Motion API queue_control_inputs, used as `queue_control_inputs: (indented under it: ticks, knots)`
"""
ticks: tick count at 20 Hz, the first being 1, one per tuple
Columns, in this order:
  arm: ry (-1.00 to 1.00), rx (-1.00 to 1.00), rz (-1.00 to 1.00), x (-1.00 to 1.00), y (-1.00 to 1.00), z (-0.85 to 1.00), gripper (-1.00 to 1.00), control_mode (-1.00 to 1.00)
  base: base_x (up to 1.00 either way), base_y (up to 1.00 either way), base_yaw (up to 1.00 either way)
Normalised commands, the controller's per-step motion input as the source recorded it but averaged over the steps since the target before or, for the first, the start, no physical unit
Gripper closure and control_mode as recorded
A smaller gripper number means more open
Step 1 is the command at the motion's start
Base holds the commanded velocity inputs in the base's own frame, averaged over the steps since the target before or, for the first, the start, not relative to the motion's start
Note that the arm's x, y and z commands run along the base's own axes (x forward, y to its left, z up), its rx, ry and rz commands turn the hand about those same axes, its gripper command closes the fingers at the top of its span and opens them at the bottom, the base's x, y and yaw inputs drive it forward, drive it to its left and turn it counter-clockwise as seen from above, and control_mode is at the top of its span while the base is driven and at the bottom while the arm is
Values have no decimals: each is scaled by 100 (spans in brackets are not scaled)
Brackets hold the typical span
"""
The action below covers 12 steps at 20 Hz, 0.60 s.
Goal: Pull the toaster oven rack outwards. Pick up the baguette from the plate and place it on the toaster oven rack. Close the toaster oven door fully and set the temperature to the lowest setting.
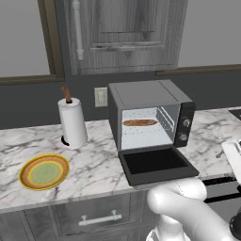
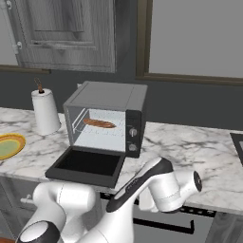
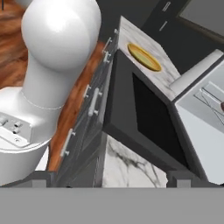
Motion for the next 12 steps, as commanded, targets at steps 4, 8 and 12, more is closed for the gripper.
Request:
queue_control_inputs:
  ticks: [4,8,12]
  knots:
    - [0,6,-1,0,3,-17,-100,-100,0,0,0]
    - [0,3,-2,0,13,-3,-100,-100,0,0,0]
    - [0,0,-3,-1,28,0,-100,-100,0,0,0]
